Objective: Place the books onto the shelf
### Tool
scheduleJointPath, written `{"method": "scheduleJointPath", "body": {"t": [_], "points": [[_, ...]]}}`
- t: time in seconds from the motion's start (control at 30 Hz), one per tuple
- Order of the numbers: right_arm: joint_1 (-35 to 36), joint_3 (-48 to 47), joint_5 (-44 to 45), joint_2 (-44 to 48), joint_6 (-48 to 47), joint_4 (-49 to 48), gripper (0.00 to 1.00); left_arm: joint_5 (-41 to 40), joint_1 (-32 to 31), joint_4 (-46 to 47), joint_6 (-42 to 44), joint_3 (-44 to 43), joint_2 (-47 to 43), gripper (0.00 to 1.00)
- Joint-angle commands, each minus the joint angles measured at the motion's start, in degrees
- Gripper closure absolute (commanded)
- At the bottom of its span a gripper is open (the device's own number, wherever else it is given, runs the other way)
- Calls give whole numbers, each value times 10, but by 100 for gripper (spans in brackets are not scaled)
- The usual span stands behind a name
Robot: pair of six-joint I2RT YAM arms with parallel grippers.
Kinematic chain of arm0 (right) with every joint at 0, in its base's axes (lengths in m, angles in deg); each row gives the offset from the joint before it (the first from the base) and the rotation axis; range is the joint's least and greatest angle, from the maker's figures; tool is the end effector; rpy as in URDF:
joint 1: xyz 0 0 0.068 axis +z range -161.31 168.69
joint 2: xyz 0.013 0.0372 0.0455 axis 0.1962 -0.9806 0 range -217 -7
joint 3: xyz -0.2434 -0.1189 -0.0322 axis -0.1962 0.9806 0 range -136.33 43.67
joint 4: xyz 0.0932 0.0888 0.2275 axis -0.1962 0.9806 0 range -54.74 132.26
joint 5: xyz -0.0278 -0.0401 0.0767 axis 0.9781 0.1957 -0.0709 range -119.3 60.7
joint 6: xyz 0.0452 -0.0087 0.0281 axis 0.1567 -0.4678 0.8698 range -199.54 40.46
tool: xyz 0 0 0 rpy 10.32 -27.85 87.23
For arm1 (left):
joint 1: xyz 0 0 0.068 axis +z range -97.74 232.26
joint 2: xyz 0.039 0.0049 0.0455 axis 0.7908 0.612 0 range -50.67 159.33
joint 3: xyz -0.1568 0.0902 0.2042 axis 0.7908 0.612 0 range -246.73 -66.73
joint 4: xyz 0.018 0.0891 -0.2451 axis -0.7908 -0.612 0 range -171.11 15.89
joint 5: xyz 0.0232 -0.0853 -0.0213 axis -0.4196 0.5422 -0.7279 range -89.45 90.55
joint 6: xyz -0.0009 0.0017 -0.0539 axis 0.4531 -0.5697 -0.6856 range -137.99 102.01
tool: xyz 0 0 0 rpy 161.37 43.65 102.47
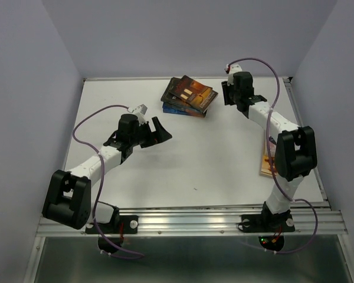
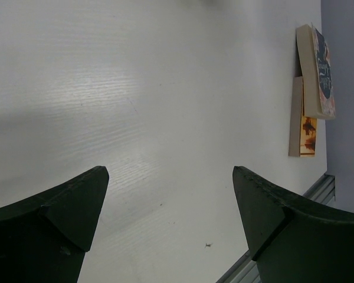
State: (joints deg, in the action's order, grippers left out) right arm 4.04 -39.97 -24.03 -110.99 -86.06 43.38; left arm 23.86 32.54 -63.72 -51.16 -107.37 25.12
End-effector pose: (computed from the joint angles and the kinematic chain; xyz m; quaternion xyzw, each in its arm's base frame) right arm 0.4160 0.1109 0.2885 -0.1397 0.8473 -0.0001 0.5125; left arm 0.2653 -0.1101 0.2327 0.0116 0.8320 -0.3874 0.3969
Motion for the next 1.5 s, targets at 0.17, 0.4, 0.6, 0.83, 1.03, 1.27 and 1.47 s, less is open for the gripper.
{"method": "scheduleJointPath", "body": {"t": [0.17,0.4,0.6,0.83,1.03,1.27,1.47], "points": [[10,-96,49,-118,41,-19,57,-2,14,9,14,-20,-11,1],[10,-229,37,-222,51,-1,57,-23,16,-4,19,-22,-26,1],[10,-290,0,-266,44,1,54,-22,18,-5,20,-23,-29,1],[-15,-241,76,-198,98,36,33,-20,19,-3,20,-28,-28,1],[-160,17,97,44,217,48,0,-13,19,18,14,-15,-29,1],[-383,193,25,188,278,115,0,-2,18,27,12,-22,-15,1],[-479,239,-105,170,255,96,0,16,18,31,11,-30,5,1]]}}
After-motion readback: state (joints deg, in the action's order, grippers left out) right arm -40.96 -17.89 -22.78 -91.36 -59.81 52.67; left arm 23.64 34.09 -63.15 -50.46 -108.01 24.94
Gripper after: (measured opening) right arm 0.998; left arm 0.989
